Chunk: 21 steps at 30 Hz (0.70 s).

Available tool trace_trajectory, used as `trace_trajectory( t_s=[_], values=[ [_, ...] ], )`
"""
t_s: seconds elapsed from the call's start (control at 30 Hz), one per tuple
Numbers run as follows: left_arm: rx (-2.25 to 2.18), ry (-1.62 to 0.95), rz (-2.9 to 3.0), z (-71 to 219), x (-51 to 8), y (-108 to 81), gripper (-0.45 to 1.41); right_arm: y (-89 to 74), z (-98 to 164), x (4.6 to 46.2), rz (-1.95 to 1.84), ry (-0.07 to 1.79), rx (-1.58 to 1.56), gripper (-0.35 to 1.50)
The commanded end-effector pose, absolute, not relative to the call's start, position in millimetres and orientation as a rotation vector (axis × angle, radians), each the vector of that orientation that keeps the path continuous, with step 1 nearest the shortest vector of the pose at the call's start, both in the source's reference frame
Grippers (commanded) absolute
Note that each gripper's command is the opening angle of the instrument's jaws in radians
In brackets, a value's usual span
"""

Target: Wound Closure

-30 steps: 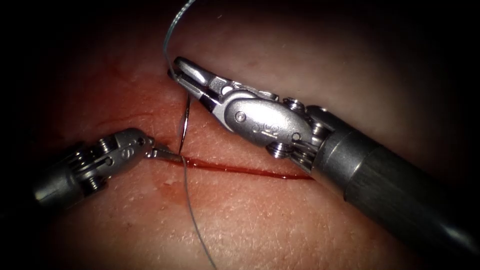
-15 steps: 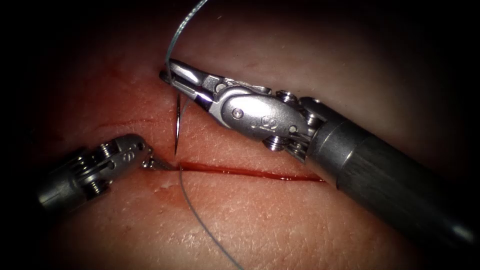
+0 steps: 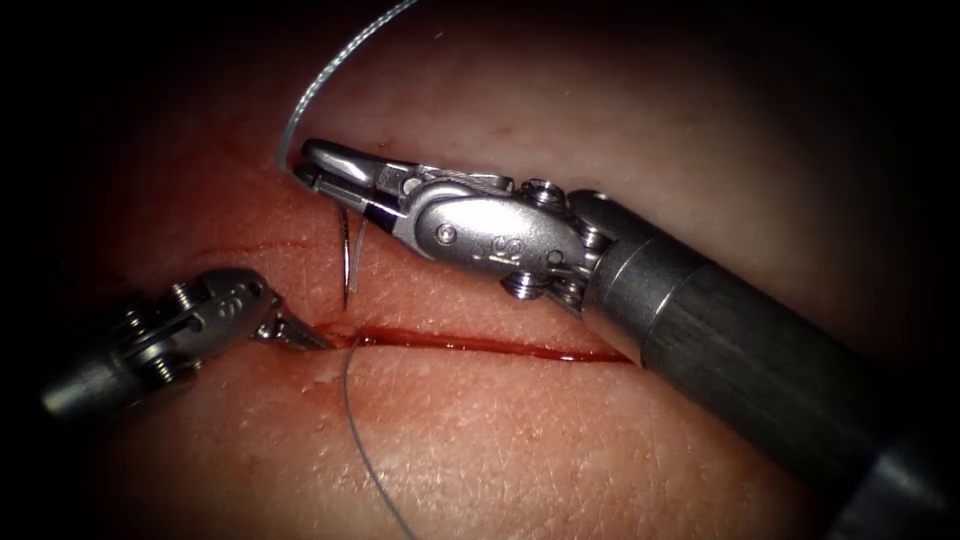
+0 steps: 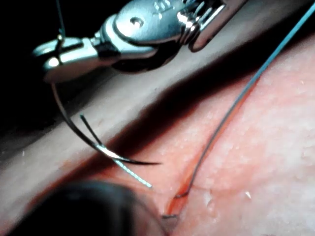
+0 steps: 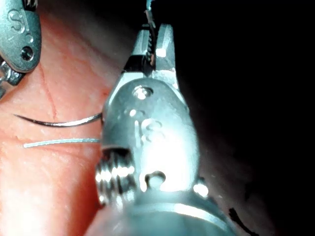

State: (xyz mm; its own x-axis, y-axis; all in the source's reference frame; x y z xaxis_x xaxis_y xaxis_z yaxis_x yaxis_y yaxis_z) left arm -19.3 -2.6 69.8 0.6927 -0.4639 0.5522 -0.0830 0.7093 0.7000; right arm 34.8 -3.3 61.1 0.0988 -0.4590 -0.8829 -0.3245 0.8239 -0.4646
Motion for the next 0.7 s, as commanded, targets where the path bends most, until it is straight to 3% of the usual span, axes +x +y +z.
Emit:
trace_trajectory(
  t_s=[0.03, 0.7],
  values=[
    [0.761, -0.797, -0.236, 69.4, -19.7, -1.6, -0.45, -2.2, 60.4, 35.3, -0.114, 1.504, -0.666, -0.35],
    [0.468, -0.785, -0.171, 69.9, -21.1, 2.4, -0.45, -3.0, 60.9, 35.1, -0.15, 1.461, -0.647, -0.35]
  ],
)
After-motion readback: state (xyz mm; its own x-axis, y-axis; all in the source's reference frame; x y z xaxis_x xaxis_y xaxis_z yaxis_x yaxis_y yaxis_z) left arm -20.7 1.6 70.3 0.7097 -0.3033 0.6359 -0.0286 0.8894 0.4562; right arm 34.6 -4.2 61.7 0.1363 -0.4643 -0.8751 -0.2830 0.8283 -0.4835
